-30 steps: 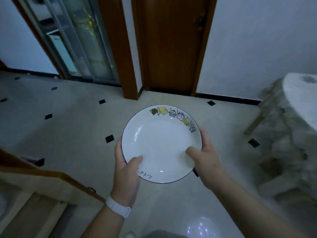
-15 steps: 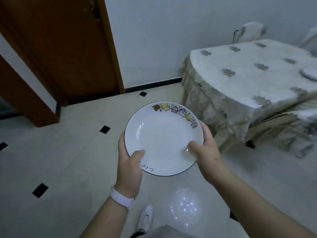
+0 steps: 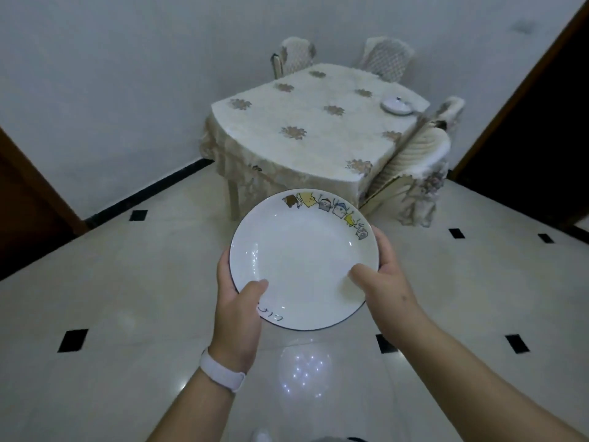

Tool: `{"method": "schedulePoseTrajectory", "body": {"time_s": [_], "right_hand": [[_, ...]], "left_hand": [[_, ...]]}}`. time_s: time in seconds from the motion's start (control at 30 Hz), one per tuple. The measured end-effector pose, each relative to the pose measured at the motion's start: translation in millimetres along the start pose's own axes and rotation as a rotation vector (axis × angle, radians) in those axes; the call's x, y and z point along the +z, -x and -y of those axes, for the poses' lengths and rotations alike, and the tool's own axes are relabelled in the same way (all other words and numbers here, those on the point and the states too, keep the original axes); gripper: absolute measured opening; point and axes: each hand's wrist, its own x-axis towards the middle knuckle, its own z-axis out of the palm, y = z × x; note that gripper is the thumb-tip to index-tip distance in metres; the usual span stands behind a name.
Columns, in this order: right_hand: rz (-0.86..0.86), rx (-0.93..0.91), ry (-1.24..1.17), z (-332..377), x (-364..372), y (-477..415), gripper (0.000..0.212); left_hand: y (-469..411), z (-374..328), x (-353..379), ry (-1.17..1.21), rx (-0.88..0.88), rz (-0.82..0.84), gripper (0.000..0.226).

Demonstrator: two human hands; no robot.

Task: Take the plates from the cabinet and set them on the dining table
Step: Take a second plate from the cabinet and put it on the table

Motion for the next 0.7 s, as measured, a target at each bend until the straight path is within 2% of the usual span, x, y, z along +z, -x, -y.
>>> {"method": "schedulePoseTrajectory", "body": {"time_s": [0.37,0.7], "right_hand": [[-0.304,0.032,-0.031,-10,-69,-9,0.065],[-0.349,-0.007,-0.078,-9,-147,-81,0.065]], "left_hand": [[-44,38,67,-0.131,-0.107,0.317,0.065],[-100,61,157,-0.212,-0.033,0.377,0.069]]}}
